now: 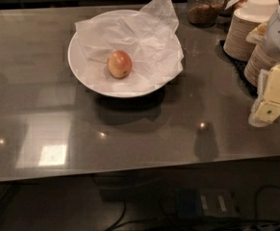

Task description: Pick apple from white bowl

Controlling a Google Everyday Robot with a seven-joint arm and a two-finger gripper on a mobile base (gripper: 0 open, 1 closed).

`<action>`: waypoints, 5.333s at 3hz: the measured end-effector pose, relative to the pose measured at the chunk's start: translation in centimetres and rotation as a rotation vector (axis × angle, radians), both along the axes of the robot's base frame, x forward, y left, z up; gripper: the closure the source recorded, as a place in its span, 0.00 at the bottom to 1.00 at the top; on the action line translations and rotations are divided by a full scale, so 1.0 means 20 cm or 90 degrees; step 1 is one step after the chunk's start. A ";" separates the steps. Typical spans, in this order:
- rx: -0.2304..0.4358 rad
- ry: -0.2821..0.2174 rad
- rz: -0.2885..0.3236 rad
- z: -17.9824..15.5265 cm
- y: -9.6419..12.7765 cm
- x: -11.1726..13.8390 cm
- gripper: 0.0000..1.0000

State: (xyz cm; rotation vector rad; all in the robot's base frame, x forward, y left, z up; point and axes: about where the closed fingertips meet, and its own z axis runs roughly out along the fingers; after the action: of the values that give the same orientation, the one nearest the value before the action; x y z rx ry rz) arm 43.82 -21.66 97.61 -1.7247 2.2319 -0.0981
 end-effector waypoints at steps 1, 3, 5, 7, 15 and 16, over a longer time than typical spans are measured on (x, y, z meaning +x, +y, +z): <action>0.003 -0.008 0.000 0.00 0.01 0.02 0.00; 0.052 -0.023 0.074 -0.09 0.38 0.46 0.00; 0.145 -0.046 0.126 -0.04 0.57 0.67 0.00; 0.210 -0.079 0.100 -0.10 0.62 0.78 0.00; 0.310 -0.052 0.187 -0.34 1.06 1.26 0.22; 0.309 -0.051 0.188 -0.34 1.06 1.27 0.28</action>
Offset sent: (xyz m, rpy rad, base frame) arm 0.0983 0.0733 -0.0300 0.0733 -0.0304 0.0953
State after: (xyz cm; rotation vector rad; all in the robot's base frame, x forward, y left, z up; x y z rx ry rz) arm 69.16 -0.45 90.72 -1.7056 1.7318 0.4013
